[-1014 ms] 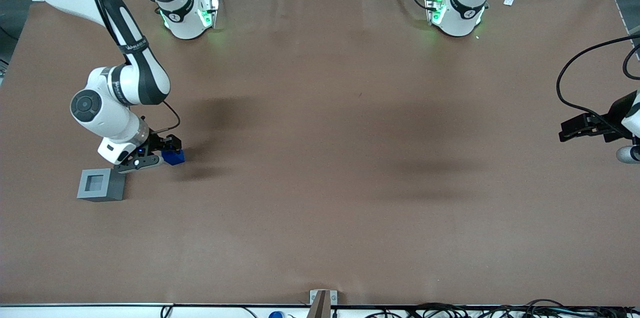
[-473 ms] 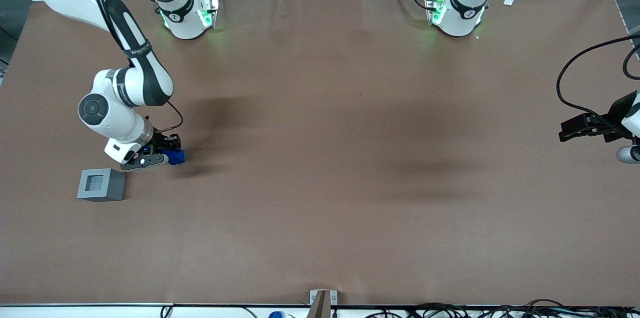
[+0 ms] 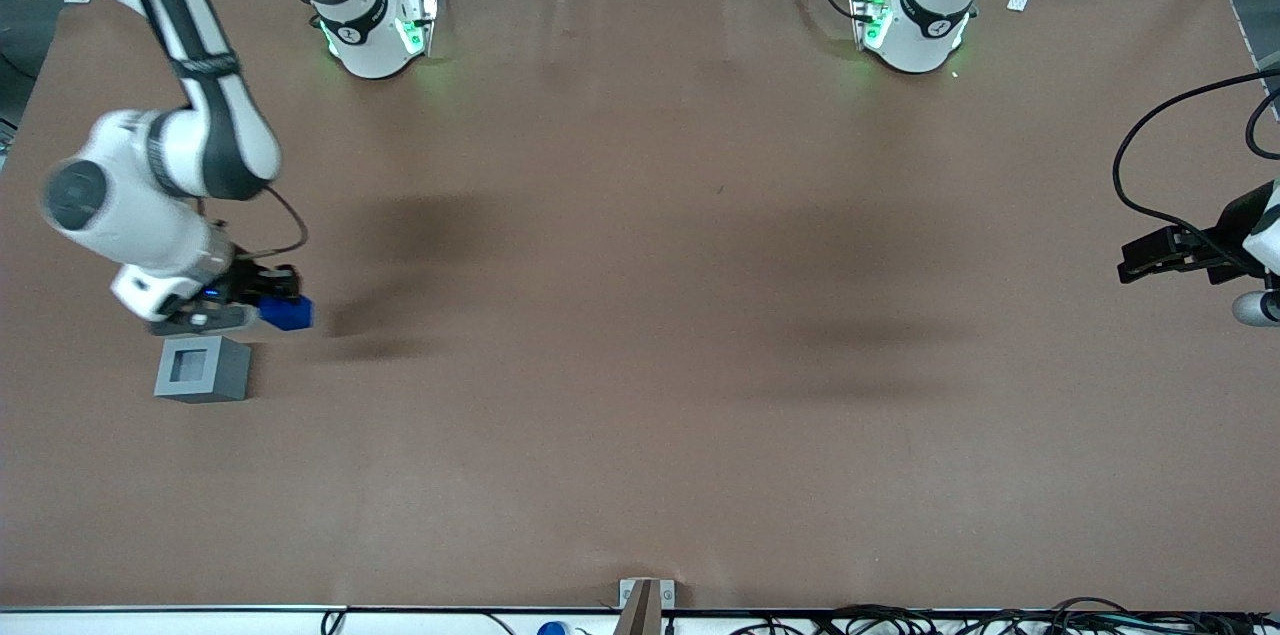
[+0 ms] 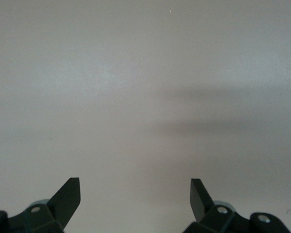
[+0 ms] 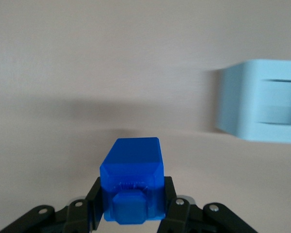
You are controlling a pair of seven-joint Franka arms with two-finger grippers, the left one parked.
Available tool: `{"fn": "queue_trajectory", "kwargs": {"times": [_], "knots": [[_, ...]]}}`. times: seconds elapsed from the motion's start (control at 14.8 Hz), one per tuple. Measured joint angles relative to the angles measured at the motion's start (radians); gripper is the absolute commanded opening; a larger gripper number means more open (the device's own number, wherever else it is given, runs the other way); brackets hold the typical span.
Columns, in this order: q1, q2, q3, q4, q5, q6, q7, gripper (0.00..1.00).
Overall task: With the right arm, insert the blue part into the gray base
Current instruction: 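Lift the blue cube and carry it over the gray base's opening, then lower the blue cube into the gray base's square opening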
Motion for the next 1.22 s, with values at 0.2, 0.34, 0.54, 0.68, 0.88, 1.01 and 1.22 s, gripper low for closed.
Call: {"fn": "queue_trajectory", "kwargs": {"times": [0.2, 0.34, 0.54, 0.68, 0.88, 1.01, 1.22], "knots": [[-0.03, -0.068, -0.085, 0.115, 0.0, -0.142, -0.032, 0.0], [-0.03, -0.051, -0.141, 0.201, 0.0, -0.219, -0.04, 0.0], [-0.034, 0.049, -0.187, 0.3, 0.001, -0.235, -0.04, 0.0], [-0.047, 0.148, -0.193, 0.366, 0.004, -0.232, -0.04, 0.0], [-0.05, 0.272, -0.192, 0.478, 0.026, -0.26, -0.04, 0.0], [-0.049, 0.316, -0.19, 0.539, 0.053, -0.313, -0.04, 0.0], [-0.047, 0.342, -0.186, 0.599, 0.064, -0.384, -0.051, 0.0]]}}
